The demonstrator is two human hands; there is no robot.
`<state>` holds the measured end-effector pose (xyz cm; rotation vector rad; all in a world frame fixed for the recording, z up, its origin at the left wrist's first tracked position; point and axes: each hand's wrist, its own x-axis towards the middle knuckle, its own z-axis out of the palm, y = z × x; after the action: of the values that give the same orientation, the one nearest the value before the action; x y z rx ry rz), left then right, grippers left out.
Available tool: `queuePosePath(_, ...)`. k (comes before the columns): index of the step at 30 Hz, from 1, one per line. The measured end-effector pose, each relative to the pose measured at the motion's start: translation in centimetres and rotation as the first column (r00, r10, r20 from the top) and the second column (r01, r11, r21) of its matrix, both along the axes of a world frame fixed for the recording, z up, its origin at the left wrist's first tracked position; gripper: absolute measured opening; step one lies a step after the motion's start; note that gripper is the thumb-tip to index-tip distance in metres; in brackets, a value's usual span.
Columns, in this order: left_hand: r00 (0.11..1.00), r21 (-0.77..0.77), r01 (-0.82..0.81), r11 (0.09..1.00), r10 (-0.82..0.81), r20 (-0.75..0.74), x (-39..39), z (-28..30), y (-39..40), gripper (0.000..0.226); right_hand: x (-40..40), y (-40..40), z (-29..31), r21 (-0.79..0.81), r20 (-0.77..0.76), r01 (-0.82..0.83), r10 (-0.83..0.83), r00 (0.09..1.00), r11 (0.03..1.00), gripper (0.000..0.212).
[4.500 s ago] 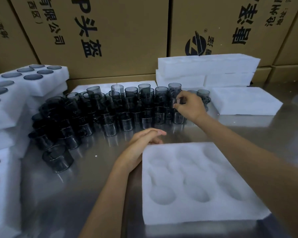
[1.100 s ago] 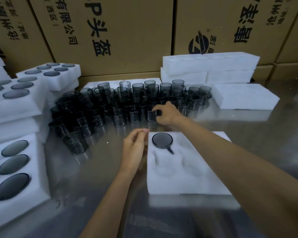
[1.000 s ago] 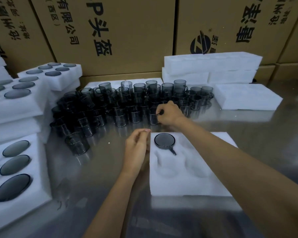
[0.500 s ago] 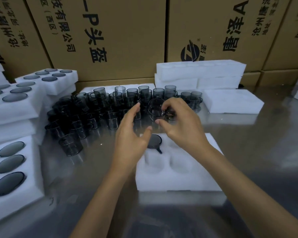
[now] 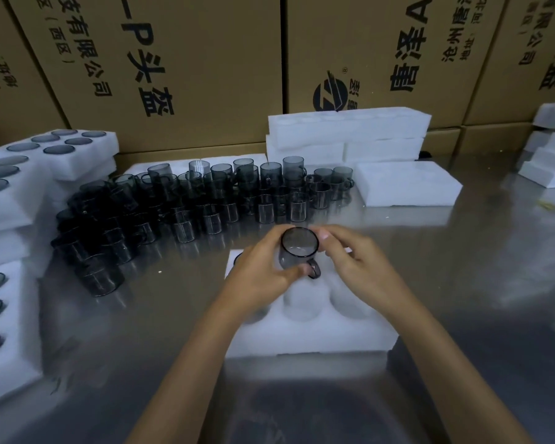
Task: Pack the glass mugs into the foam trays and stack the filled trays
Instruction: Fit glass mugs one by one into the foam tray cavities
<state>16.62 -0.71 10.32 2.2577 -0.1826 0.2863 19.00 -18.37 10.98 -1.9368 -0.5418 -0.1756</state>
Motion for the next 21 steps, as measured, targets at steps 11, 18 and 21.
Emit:
queuePosePath(11,0.997,0.125,0.036,0.991,-0.027,-0.067,-0.2,-0.7,0.6,0.06,0.5,-0.4,-1.6,-0.197,0.049,0.031,-0.022,0.999,0.98,0.028)
queuePosePath(18,0.997,0.096,-0.028,0.995,0.035,-0.071,-0.3,-0.6,0.4,0.044,0.5,-0.4,-1.6,-0.353,0.161,0.143,-0.091,0.983,0.925,0.031)
queuePosePath(21,0.997,0.293,-0.059,0.954,0.073,-0.038,-0.3,-1.2,0.2,0.048,0.4,-0.4,-1.8,-0.504,0.179,0.174,-0.095,0.979,0.846,0.035)
